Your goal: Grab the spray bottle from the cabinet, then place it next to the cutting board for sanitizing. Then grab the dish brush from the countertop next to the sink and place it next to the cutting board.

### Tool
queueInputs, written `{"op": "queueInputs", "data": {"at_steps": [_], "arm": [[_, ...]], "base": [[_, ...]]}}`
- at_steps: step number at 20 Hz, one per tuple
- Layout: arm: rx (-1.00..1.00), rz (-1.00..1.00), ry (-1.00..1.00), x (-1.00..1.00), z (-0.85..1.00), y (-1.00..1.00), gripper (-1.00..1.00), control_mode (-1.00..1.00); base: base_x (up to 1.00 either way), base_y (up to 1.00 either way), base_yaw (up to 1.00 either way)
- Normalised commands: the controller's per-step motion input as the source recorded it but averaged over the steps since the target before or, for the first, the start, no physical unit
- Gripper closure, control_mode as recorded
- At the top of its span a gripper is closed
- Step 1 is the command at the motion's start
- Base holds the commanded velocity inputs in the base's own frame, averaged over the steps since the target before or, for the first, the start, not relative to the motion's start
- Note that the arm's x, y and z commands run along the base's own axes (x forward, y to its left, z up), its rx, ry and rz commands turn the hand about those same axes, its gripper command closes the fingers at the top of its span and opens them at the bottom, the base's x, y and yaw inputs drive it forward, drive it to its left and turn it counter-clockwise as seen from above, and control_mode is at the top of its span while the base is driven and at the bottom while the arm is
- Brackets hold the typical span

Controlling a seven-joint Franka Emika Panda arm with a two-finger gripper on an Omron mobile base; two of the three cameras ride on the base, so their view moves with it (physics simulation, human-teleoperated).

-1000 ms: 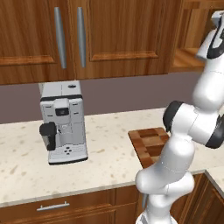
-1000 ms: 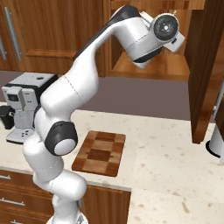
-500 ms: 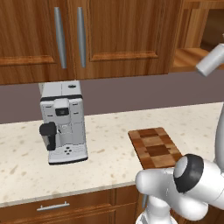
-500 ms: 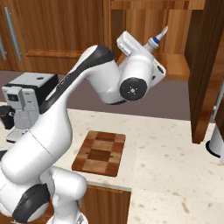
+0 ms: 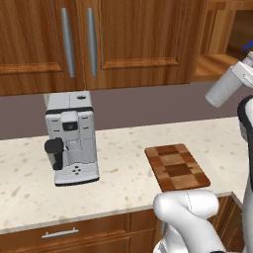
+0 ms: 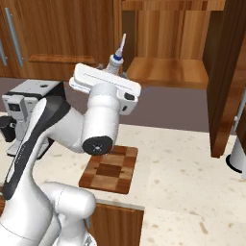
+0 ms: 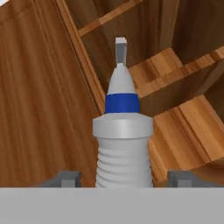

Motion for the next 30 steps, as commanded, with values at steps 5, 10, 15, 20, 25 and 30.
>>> {"op": "queueInputs", "data": {"at_steps": [5,10,15,20,25,30], "arm": [[-0.33,0.40,0.00,0.08,-0.38,-0.07,1.00,-1.00],[-0.23,0.52,0.07,0.63,-0.57,-0.05,1.00,-1.00],[-0.24,0.51,0.01,0.58,-0.86,-0.01,1.00,-1.00],[-0.25,0.29,0.03,0.56,-0.77,0.04,1.00,-1.00],[-0.23,0.09,0.00,0.64,-0.65,0.02,1.00,-1.00],[-0.11,0.05,0.00,0.68,-0.43,-0.07,1.00,-1.00]], "base": [[0.00,0.00,0.00],[0.00,0.00,0.00],[0.00,0.00,0.00],[0.00,0.00,0.00],[0.00,0.00,0.00],[0.00,0.00,0.00]]}}
